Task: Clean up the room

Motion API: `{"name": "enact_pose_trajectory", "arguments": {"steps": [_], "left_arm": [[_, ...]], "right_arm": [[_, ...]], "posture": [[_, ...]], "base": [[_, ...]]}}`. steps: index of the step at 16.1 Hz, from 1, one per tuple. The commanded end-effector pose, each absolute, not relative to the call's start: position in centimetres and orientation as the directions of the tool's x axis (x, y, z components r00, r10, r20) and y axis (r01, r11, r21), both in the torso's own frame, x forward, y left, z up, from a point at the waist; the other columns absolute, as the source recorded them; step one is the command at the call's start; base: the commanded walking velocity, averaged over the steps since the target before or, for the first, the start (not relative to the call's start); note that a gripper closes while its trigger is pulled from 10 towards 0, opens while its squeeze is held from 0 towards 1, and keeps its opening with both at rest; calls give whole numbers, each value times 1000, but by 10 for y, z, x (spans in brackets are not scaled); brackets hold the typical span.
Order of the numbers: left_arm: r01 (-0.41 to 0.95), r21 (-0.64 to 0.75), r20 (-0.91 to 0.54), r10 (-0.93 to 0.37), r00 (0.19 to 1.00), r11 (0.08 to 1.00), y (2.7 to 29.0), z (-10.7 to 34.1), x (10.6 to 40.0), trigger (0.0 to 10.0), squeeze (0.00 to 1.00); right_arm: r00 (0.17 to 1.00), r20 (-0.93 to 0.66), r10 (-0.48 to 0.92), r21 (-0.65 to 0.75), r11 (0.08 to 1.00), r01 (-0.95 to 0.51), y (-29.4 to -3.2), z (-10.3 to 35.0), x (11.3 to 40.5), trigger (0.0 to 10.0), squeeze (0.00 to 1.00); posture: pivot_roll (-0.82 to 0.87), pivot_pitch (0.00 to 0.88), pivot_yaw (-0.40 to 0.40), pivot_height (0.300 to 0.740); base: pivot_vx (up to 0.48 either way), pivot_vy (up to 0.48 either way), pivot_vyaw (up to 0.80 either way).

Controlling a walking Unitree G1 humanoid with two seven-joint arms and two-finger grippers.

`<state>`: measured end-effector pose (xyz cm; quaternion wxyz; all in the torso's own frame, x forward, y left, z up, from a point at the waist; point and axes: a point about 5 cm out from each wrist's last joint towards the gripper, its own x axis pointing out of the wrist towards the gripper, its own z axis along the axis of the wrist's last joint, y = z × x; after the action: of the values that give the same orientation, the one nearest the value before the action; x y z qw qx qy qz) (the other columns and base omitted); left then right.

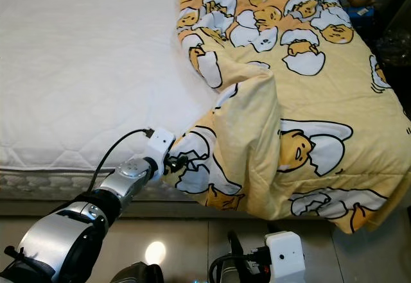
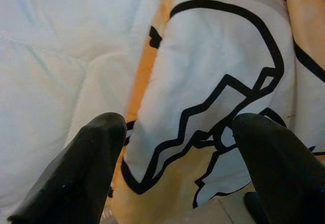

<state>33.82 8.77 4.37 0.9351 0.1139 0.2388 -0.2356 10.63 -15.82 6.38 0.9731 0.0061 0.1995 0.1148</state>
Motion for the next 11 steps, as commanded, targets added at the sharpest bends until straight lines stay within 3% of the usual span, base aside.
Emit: {"name": "enact_pose_trajectory", "arguments": {"steps": [1,3,5,6,7,11], "left_arm": [[501,111,-523,-378,764,859,84,38,334,10000,0],[518,138,-540,-374,754,844,82,33,329,10000,0],[510,169,-558,-344,755,844,85,27,326,1098,0],[507,173,-561,-338,755,845,86,27,326,1098,0],[499,177,-567,-326,756,848,88,25,325,0,0],[459,198,-574,-277,770,866,93,21,323,0,0]], "right_arm": [[886,-397,239,73,971,-229,-156,67,102,10000,0],[880,-406,246,77,969,-235,-155,68,98,10000,0],[874,-418,246,78,969,-235,-154,70,92,10000,0],[873,-421,245,78,969,-235,-154,70,92,10000,0],[870,-428,247,80,969,-236,-154,71,89,10000,0],[860,-449,242,77,970,-232,-157,73,81,10000,0]], "posture": [[-362,191,57,714],[-377,200,52,714],[-395,210,47,714],[-395,210,47,714],[-405,216,43,714],[-436,220,35,714]], "base": [[0,0,0],[0,0,0],[0,0,0],[0,0,0],[0,0,0],[0,0,0]]}}
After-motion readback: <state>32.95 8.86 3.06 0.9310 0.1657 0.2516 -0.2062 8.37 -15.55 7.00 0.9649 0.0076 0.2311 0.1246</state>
